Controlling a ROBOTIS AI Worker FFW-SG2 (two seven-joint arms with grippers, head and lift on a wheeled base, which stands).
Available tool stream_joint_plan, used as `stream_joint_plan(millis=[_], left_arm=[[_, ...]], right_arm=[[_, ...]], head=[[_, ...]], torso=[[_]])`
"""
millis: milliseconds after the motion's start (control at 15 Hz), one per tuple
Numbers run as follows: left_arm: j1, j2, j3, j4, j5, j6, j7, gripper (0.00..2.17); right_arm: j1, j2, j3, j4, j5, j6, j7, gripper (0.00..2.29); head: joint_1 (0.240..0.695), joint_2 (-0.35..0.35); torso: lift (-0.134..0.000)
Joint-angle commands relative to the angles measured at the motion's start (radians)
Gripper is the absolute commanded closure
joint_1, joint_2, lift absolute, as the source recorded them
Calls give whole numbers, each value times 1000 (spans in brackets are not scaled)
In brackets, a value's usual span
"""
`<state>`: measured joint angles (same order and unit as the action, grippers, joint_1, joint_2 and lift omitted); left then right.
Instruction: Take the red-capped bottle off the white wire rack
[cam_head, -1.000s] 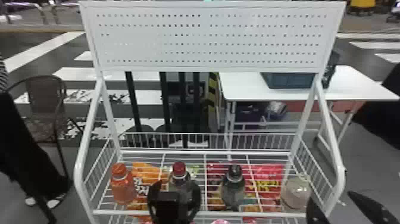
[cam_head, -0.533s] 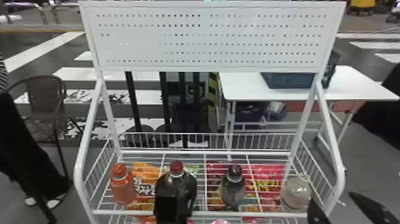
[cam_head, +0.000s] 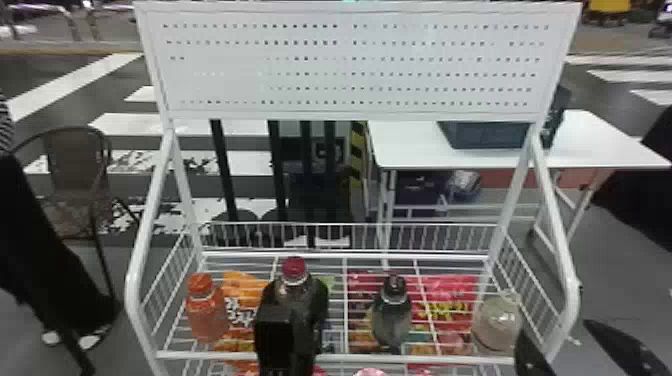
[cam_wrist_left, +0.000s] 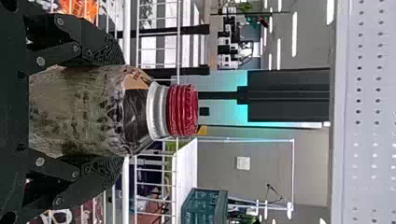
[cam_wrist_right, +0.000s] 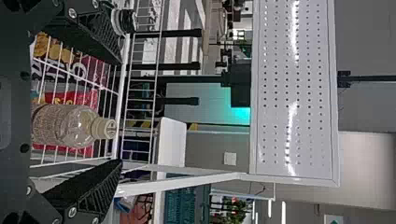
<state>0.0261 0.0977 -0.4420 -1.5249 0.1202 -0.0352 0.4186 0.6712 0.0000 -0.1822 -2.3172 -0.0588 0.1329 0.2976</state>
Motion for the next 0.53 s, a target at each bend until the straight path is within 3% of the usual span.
stream_joint_plan(millis=[0,467], left_arm=[[74,25,23,-190,-4,127,6,1774],[399,109,161,-655,-24,231,19,1771]], right_arm=[[-2,1,4,-1,1,1,0,140],[-5,1,10,-2,1,5,0,140]], head=[[499,0],[499,0]], torso=[[0],[0]])
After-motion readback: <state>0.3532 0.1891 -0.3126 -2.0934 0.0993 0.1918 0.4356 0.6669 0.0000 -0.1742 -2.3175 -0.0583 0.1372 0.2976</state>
